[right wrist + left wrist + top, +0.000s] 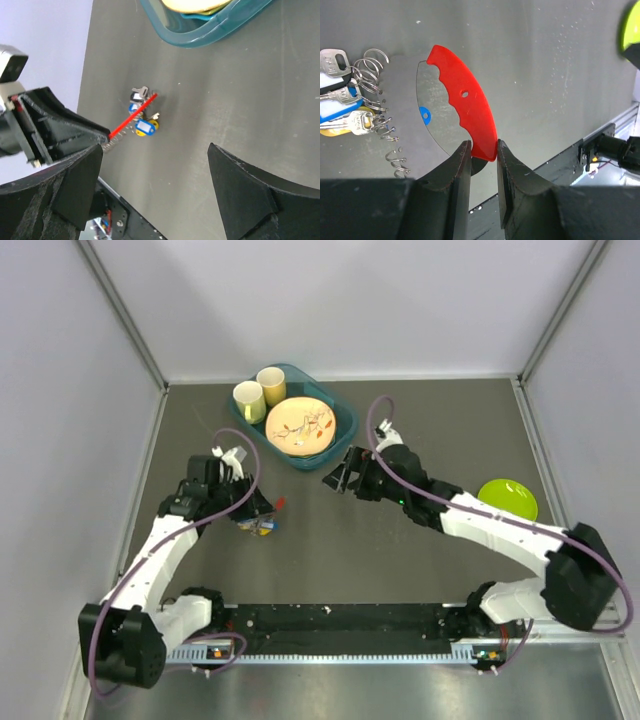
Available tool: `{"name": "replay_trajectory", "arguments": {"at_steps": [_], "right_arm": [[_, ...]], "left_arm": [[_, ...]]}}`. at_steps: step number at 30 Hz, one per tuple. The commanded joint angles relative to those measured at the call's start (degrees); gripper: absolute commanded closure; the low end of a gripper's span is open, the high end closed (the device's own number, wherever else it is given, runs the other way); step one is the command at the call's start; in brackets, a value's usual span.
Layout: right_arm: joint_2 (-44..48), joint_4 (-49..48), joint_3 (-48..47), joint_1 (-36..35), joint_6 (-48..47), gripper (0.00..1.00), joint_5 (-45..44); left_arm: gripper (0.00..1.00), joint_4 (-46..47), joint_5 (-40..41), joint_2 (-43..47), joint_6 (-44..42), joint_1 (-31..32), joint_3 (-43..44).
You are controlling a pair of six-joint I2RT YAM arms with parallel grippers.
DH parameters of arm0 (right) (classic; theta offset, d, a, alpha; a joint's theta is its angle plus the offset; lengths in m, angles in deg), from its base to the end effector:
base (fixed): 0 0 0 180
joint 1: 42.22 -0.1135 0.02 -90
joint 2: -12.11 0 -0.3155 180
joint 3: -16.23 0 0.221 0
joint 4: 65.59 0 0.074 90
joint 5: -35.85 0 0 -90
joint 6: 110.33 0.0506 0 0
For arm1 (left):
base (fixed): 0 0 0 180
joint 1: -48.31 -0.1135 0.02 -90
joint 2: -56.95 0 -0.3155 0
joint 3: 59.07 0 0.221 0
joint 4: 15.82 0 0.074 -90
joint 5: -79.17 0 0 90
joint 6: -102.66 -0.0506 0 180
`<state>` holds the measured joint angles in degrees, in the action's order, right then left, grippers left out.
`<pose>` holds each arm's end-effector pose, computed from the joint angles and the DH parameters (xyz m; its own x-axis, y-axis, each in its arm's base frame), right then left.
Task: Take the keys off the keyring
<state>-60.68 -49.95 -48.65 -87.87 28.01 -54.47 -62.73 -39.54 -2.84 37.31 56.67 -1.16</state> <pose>0.1818 0.1856 0.3347 -0.7172 0.3351 -0.6110 -0.2643 0.6805 0.6834 0.1549 -0.0473 0.2898 -0.8603 -0.2433 -0.4481 0.0901 0.7925 -0.6032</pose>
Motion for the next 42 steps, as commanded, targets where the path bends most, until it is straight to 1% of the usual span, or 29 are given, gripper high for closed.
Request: {"name": "replay_trajectory", "arguments": {"at_steps": [1, 3, 7, 9, 10, 11, 13, 15, 20, 23, 25, 27, 28, 29, 31, 32, 33, 34, 36, 38, 41, 42], "right_arm": [[-7.26, -3.22, -6.93, -0.49, 7.99, 0.14, 4.79], [-10.16, -4.79, -8.26, -0.58, 10.28, 0.16, 7.77], [-16.40, -9.46, -9.58, -0.58, 10.11, 0.16, 10.95], [-17.81, -8.06, -10.37, -0.58, 12.38, 0.17, 11.91], [-18.78, -6.23, -12.21, -0.50, 14.14, 0.17, 12.35], [-20.61, -3.34, -13.36, -0.58, 17.72, 0.18, 13.23], [-22.91, -0.51, -17.12, -0.93, 20.47, 0.23, 17.53], [-24.94, 1.60, -18.72, -1.72, 24.42, 0.23, 19.20], [-26.96, 2.93, -19.78, -4.45, 31.63, 0.23, 17.90], [-28.36, 3.98, -19.34, -4.45, 33.31, 0.25, 17.28], [-28.63, 5.04, -18.82, -4.45, 32.70, 0.25, 15.97], [-28.37, 7.40, -19.08, -4.45, 26.49, 0.27, 11.41], [-27.93, 8.11, -18.82, -4.54, 23.33, 0.26, 9.74], [-27.93, 8.29, -18.47, -4.54, 17.20, 0.26, 7.72], [-27.75, 8.47, -17.15, -4.45, 12.51, 0.26, 7.00], [-27.49, 8.56, -16.62, -4.36, 9.09, 0.25, 7.87], [-27.23, 8.56, -15.49, -4.36, 7.40, 0.25, 8.14], [-26.70, 8.47, -14.69, -4.36, 6.08, 0.25, 8.23], [-24.33, 7.95, -12.41, -4.36, 3.18, 0.25, 8.14], [-21.27, 7.68, -11.18, -4.36, 0.28, 0.24, 7.36], [-17.83, 7.33, -8.45, -3.84, -2.36, 0.24, 6.47], [-15.73, 7.15, -7.14, -3.57, -2.98, 0.24, 6.47]], "left_arm": [[1.00, 6.72, -6.26, 3.88, -0.83, 0.34, -1.90], [1.00, 7.16, -6.80, 4.42, -0.56, 0.52, -1.99], [1.00, 7.34, -7.33, 4.95, -0.74, 0.69, -2.07], [1.00, 7.34, -7.50, 5.29, -0.82, 0.78, -2.16], [1.00, 7.34, -7.24, 5.38, -0.83, 0.87, -2.16], [1.00, 7.34, -6.89, 5.47, -0.74, 0.96, -2.33], [1.00, 7.60, -6.71, 5.30, -0.65, 1.04, -2.34], [1.00, 7.86, -6.71, 4.86, -0.65, 1.13, -2.25], [1.00, 7.95, -6.80, 3.98, -0.47, 1.31, -2.07], [1.00, 7.78, -6.36, 4.15, -0.47, 1.48, -2.25], [1.00, 6.82, -5.49, 4.33, -0.74, 1.48, -2.07], [1.00, 5.85, -3.56, 4.77, -0.74, 1.48, -1.72], [1.00, 4.63, -0.07, 4.86, -0.56, 1.48, -1.46], [1.00, 2.61, 2.75, 4.95, -0.39, 1.48, -0.50], [1.00, 0.67, 8.99, 5.12, 0.93, 1.40, 0.12], [0.98, 0.05, 12.94, 4.86, 1.45, 1.40, 0.30], [0.85, -0.57, 13.50, 3.73, 1.11, 1.40, 0.30], [0.75, -1.09, 13.76, 3.02, 0.85, 1.40, 0.30], [0.60, -2.33, 13.85, 0.39, 1.28, 1.48, -0.31], [0.56, -2.33, 13.86, -1.46, 1.98, 1.83, -1.46], [0.52, -0.66, 10.70, -4.89, 2.95, 3.67, -2.34], [0.51, -0.49, 11.74, -5.25, 2.61, 6.47, -2.08]]}}
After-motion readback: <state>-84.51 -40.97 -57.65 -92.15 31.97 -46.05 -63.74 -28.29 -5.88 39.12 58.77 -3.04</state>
